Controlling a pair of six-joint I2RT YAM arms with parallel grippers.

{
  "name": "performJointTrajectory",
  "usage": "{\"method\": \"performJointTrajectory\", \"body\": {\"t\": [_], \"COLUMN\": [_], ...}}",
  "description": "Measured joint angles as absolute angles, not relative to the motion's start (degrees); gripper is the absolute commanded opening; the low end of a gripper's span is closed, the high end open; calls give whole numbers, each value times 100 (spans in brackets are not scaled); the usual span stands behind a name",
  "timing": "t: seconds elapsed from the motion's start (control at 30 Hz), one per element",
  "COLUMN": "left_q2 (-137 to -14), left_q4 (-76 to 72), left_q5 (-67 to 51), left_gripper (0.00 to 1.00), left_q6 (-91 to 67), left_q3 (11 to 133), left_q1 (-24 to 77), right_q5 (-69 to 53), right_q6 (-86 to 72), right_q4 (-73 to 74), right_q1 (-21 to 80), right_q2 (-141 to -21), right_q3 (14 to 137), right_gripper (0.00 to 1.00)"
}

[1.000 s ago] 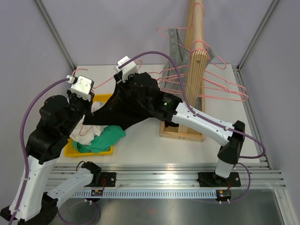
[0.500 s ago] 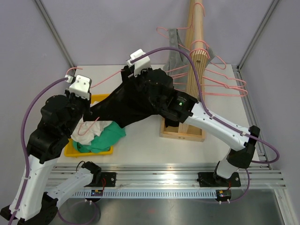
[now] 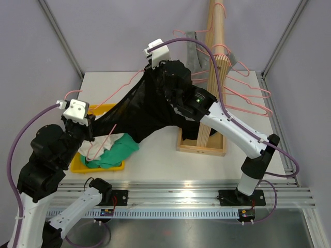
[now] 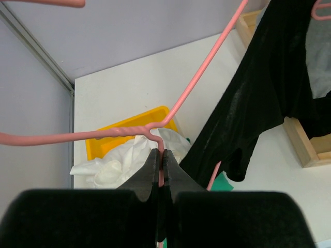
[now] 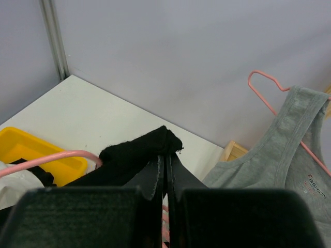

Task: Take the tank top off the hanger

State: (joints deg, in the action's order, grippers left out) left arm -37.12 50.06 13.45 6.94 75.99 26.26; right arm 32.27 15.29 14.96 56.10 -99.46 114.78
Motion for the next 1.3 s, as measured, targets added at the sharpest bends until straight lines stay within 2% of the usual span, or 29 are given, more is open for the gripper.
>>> {"method": "performJointTrajectory", "body": {"t": [0.53,0.7,1.0,1.3], "left_q2": [-3216,-3221,-3715,-3972], "left_q4": [4901,4045,2517,1017], "left_q5": [1387,1450,1586,1675], "left_gripper": [0,0,0,0], "left_q6": [574,604,617,596], "left_q3": [7787,7446,7083,6584], "left_q1": [2626,2624,2624,2624], "right_q5": [3017,3002,3059,3092], "right_q6": [1302,1238,1243,1103], "right_q4": [1789,1804,1806,1734], "right_q1": [5509,5760,6960,7253], "right_q2": [-10208,-9904,-9255,-8527], "right_q3": [11489,10940,10499,9933], "right_gripper": [0,0,0,0]}}
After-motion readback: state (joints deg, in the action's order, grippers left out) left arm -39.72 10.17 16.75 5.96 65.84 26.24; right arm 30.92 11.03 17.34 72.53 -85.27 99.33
